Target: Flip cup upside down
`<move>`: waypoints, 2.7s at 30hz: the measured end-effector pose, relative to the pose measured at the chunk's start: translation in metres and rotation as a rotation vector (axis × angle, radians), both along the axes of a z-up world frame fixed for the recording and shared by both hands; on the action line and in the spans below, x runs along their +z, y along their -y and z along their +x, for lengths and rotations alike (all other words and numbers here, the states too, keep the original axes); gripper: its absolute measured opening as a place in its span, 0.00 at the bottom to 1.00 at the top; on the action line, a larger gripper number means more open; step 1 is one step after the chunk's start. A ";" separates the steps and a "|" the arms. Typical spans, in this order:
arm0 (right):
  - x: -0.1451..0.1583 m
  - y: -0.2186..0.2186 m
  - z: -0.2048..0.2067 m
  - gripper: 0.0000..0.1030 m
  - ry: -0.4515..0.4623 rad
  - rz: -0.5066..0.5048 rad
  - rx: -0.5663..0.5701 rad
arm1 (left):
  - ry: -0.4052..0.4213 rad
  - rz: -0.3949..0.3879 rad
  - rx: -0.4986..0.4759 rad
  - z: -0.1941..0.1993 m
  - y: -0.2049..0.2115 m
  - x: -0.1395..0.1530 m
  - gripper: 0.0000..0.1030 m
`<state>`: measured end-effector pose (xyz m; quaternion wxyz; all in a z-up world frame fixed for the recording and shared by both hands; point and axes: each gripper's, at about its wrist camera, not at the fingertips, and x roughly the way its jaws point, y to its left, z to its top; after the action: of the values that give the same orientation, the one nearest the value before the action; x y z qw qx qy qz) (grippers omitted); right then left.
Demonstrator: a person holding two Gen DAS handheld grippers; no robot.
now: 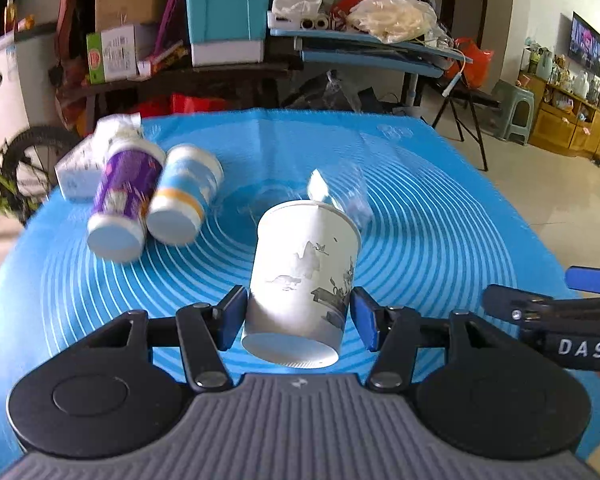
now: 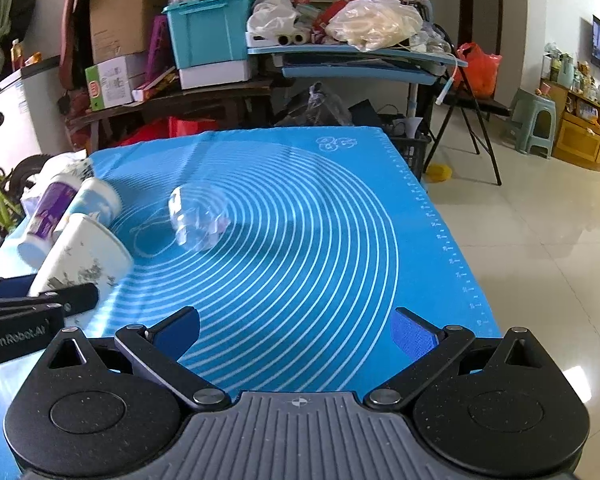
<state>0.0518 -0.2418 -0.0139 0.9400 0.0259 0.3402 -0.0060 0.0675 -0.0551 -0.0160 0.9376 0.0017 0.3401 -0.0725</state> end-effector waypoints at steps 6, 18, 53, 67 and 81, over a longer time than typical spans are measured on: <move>-0.003 -0.002 -0.016 1.00 -0.028 -0.029 0.017 | -0.075 -0.052 0.015 -0.004 0.000 -0.018 0.56; -0.007 0.002 -0.021 1.00 -0.040 -0.025 0.019 | -0.073 -0.038 0.030 -0.007 0.003 -0.025 0.66; 0.013 -0.021 -0.022 1.00 -0.020 -0.188 0.115 | 0.046 -0.044 0.015 -0.029 -0.022 0.008 0.90; 0.035 -0.120 -0.023 1.00 0.044 -0.932 0.501 | 0.140 0.073 0.138 -0.051 -0.085 0.004 0.92; -0.038 -0.196 -0.046 1.00 0.020 -1.658 0.958 | 0.107 0.066 0.187 -0.057 -0.121 -0.012 0.93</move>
<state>0.0053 -0.0460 -0.0521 0.5648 -0.7897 0.1941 0.1406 0.0102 0.0664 -0.0276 0.9565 0.0045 0.2904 0.0269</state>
